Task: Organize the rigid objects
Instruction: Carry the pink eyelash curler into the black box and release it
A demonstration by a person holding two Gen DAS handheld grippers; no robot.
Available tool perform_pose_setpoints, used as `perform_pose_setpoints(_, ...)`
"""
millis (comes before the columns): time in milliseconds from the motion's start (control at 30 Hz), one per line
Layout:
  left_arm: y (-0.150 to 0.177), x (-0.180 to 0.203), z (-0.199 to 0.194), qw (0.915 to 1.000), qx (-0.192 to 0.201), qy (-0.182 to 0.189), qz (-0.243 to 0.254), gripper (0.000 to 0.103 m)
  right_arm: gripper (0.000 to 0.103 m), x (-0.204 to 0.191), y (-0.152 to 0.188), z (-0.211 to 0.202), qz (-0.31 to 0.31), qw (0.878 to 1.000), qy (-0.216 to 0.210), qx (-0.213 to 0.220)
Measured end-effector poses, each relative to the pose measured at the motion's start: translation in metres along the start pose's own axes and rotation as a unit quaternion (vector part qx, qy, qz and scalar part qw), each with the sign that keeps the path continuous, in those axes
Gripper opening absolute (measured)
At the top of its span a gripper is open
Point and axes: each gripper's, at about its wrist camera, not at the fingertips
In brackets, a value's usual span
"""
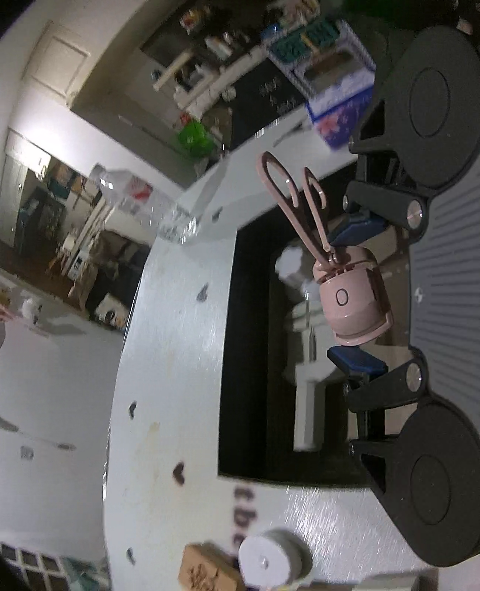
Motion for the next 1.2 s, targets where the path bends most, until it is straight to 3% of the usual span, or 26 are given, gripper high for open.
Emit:
perform_pose_setpoints(333,0.009,0.014,0.004,0.9962,-0.017,-0.059,0.062,0.061,0.008,0.002,0.000,0.000,0.002,1.000,-0.005,0.001)
perform_pose_setpoints(500,0.010,0.015,0.005,0.9968,-0.025,-0.046,0.060,0.075,0.008,0.003,0.000,0.001,0.004,1.000,-0.007,0.000)
perform_pose_setpoints(967,0.014,0.025,-0.014,0.9963,-0.022,-0.028,0.078,0.076,0.009,0.003,0.000,0.001,0.003,1.000,-0.009,0.000)
perform_pose_setpoints(1067,0.014,0.029,-0.019,0.9944,-0.011,-0.052,0.091,0.087,0.009,0.003,0.000,0.001,0.003,1.000,-0.009,0.000)
perform_pose_setpoints(1200,0.010,0.026,-0.026,0.9948,0.001,-0.054,0.086,0.087,0.009,0.003,0.000,0.001,0.002,1.000,-0.008,-0.001)
Point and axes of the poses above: each gripper's, at about its wrist camera, not at the fingertips, and z roughly the way its jaws point, x to its right, y to its underside, and after that the axes turned 15 degrees about y, right-handed
